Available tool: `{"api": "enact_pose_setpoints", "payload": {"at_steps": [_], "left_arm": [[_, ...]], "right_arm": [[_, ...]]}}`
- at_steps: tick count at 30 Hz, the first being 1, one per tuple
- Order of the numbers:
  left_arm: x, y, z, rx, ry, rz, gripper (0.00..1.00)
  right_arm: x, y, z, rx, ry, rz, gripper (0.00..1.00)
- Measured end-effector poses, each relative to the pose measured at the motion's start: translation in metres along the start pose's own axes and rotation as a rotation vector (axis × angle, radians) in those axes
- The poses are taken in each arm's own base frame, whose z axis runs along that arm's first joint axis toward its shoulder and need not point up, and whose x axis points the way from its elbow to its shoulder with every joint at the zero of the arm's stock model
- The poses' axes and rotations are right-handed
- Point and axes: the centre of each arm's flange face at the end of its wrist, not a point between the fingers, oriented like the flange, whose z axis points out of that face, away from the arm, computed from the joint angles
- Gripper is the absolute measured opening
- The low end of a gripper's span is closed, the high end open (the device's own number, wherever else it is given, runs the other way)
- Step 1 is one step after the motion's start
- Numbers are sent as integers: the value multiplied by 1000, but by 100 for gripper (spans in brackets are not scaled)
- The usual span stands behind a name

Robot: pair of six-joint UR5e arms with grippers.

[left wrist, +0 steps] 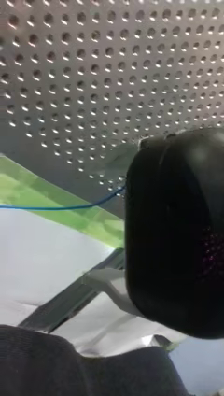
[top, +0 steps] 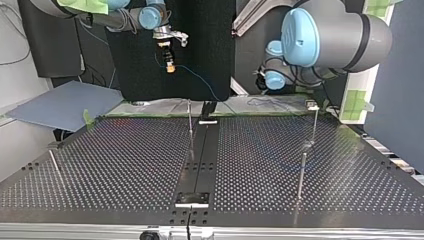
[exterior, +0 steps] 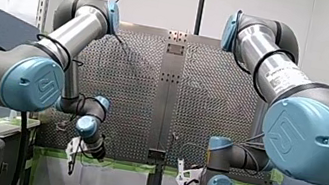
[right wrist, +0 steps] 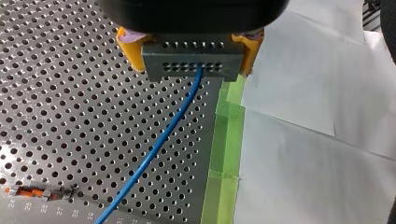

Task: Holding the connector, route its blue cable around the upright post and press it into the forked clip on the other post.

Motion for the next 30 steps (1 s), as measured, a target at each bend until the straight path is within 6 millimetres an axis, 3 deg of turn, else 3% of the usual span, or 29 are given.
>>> {"api": "enact_pose_setpoints", "payload": {"at_steps": [15,22,30], "left_arm": [[14,8,-19,-107,-19,75,98],[5,-7,-34,-104,-66,118,98],[-1,-8,-62,-147,-111,115,98]], "right_arm": [[0,0,2,1,-8,-1,0],[0,0,2,1,-10,-1,0],[1,0,2,-1,-6,1,0]]}}
